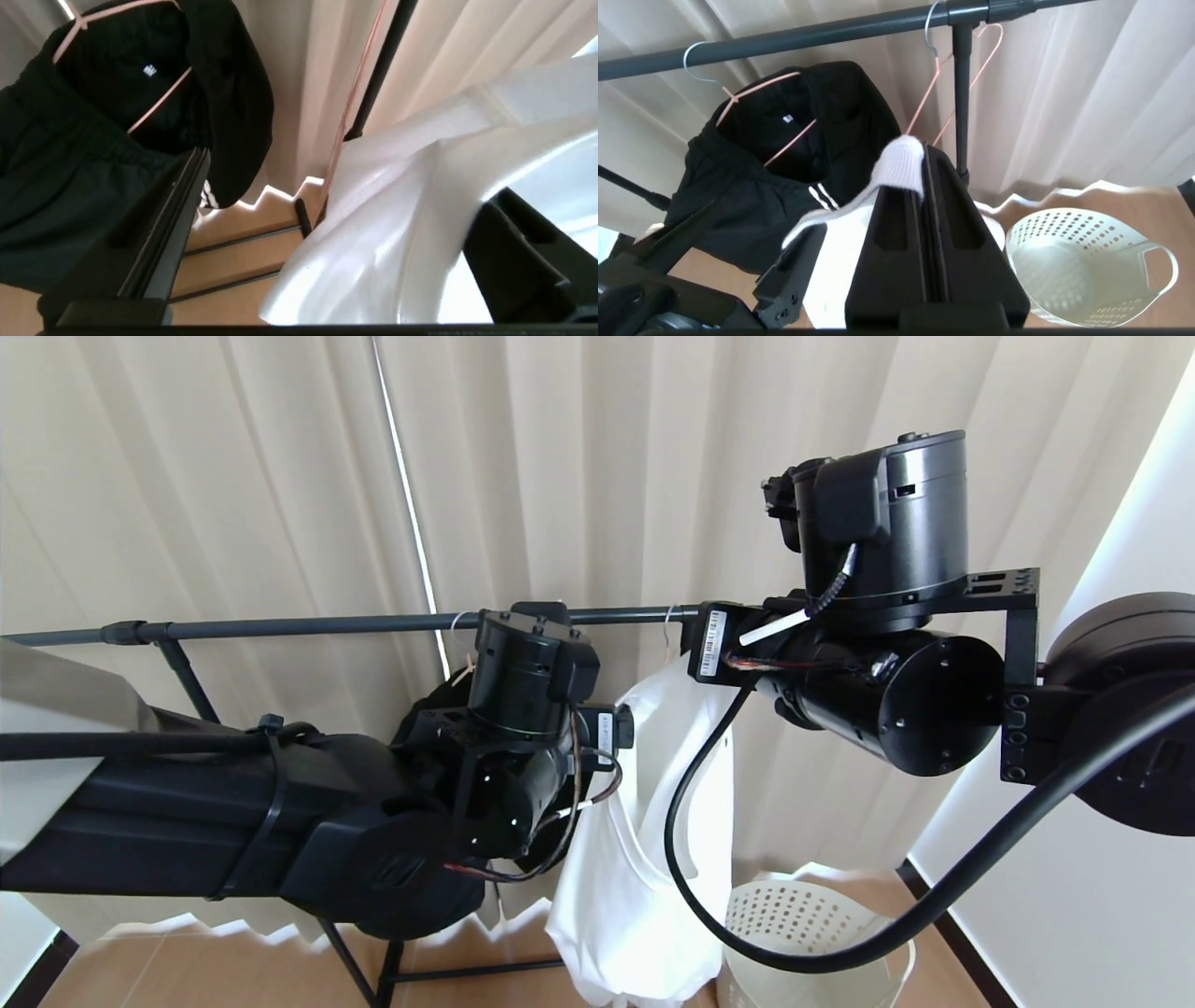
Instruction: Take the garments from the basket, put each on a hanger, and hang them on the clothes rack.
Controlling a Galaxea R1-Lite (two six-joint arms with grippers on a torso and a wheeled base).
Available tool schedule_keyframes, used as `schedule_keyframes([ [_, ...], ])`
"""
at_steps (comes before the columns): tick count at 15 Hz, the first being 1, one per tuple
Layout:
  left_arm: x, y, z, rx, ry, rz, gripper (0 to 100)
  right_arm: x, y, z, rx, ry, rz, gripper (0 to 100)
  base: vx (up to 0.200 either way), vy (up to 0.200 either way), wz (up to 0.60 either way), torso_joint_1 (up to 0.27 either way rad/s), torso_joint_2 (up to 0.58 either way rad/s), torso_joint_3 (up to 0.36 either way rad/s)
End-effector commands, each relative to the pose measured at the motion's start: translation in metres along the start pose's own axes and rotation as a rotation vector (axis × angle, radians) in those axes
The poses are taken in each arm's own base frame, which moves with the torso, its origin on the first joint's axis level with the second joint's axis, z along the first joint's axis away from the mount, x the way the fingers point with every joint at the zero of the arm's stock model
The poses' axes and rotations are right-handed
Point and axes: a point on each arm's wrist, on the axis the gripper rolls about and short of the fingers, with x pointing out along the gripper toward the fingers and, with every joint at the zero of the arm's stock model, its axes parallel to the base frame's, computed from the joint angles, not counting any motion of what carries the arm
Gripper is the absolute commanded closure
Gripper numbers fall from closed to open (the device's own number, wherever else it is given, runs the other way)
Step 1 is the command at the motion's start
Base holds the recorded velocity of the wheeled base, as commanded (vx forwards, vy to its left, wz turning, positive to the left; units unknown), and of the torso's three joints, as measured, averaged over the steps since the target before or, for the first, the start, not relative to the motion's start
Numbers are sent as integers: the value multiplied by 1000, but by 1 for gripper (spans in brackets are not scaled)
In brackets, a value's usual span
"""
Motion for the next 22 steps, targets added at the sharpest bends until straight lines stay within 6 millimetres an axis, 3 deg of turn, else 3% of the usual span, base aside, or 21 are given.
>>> schedule_keyframes([
  [1, 1, -2, 4, 0, -13, -5, 0, 1, 0, -1, -1, 2, -1, 100, 0, 0, 0, 0, 0, 0],
  [7, 2, -2, 1, 3, -4, -2, 0, -1, 0, 1, 2, -3, 1, 100, 0, 0, 0, 0, 0, 0],
  [17, -1, 15, -48, -5, 145, 46, 0, -3, -8, 12, 23, -28, -12, 100, 0, 0, 0, 0, 0, 0],
  [22, -27, 18, -59, 11, 178, 24, 0, 4, -17, 19, 38, -44, -44, 100, 0, 0, 0, 0, 0, 0],
])
